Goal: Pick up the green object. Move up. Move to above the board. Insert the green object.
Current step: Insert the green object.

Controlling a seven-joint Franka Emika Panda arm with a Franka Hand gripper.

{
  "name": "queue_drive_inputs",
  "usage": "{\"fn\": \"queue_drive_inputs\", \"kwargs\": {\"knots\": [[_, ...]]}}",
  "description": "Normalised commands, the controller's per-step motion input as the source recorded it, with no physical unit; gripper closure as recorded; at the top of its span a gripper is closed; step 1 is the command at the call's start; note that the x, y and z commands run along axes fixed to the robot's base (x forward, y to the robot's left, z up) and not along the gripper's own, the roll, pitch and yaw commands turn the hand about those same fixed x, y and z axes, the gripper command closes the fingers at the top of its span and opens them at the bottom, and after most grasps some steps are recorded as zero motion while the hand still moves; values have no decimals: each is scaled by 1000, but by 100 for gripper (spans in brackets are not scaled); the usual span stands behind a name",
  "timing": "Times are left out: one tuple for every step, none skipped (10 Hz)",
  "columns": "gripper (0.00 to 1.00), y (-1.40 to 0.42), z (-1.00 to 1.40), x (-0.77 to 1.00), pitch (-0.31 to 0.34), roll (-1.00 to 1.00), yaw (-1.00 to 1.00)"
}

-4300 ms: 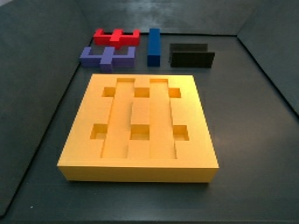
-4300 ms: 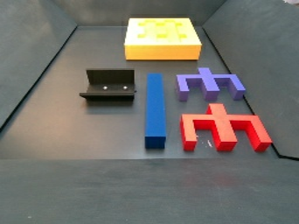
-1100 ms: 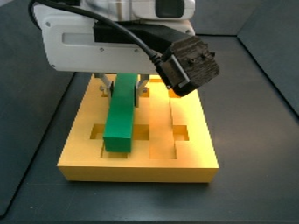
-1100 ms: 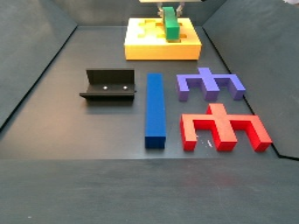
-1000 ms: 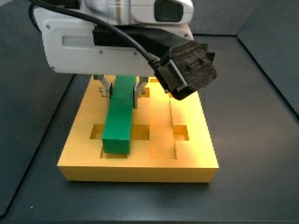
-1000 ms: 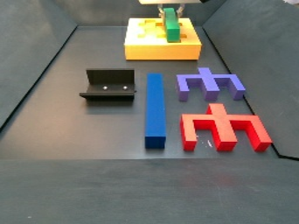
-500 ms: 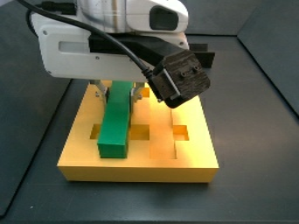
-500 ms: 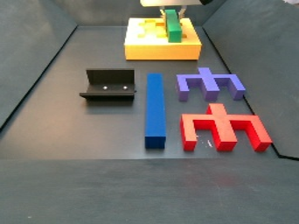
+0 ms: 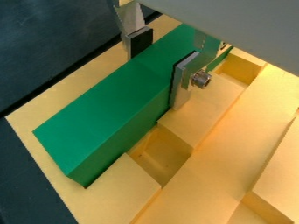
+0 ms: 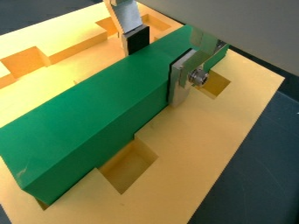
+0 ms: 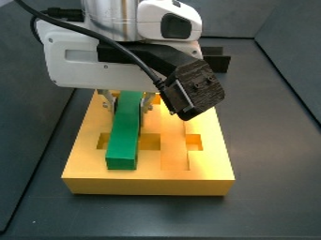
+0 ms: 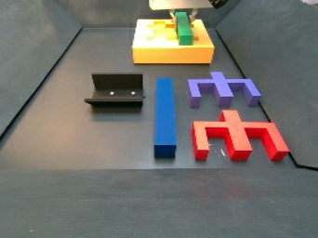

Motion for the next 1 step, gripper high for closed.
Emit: {"fn": "queue_drive_inputs", "kwargs": {"knots": [[100, 0, 0, 0, 0, 0, 0]]}}
